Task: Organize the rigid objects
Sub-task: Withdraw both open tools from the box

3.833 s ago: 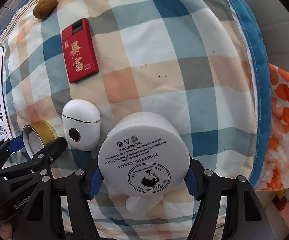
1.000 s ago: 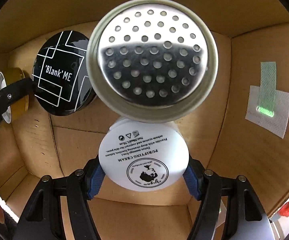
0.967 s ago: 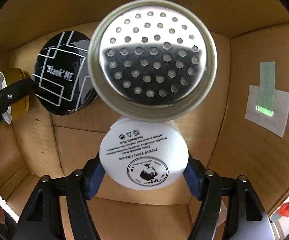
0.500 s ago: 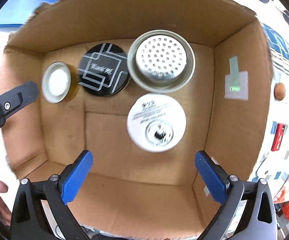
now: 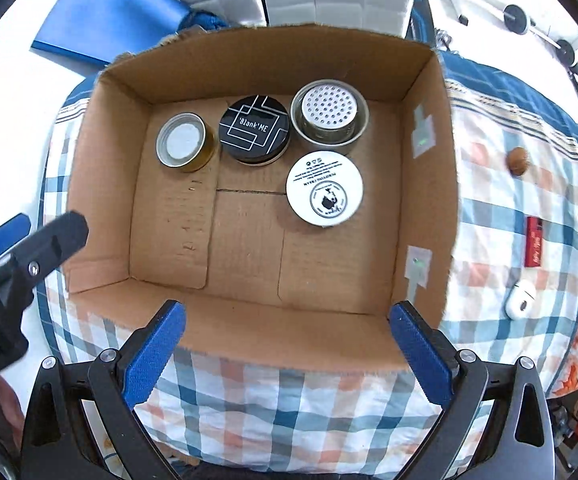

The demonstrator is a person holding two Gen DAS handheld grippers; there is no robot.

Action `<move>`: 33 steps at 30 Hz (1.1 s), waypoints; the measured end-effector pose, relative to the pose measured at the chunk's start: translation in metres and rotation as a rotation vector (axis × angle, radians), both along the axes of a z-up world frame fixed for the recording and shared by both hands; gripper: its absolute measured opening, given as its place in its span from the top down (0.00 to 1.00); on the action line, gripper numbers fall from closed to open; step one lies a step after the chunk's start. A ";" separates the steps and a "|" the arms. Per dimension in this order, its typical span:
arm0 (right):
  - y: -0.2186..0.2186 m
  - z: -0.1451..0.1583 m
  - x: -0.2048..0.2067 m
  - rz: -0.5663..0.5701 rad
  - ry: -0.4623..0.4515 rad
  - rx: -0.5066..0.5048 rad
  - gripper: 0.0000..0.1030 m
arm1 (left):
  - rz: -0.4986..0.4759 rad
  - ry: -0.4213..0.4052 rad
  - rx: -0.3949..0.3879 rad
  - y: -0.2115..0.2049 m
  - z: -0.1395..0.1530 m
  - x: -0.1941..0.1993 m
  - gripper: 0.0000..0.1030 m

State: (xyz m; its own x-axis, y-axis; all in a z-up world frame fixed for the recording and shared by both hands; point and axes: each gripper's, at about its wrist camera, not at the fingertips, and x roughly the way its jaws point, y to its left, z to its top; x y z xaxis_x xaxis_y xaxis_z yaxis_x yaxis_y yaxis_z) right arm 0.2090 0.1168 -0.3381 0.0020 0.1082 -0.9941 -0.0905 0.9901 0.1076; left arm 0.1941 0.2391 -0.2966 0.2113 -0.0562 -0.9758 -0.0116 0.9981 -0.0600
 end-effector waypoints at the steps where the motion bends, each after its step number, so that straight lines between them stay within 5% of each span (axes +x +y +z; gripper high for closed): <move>1: -0.001 0.006 -0.004 -0.001 -0.011 0.004 0.00 | -0.002 -0.011 -0.001 -0.001 0.005 -0.004 0.02; 20: -0.045 0.057 -0.044 -0.008 -0.109 0.107 0.00 | -0.040 -0.133 0.016 -0.050 0.076 -0.053 0.02; 27: -0.130 0.053 -0.054 -0.093 -0.094 0.084 0.00 | -0.115 -0.133 -0.009 -0.123 0.075 -0.064 0.02; 33: -0.247 0.015 -0.075 -0.261 -0.030 -0.005 0.00 | -0.260 -0.053 -0.023 -0.222 0.037 -0.071 0.02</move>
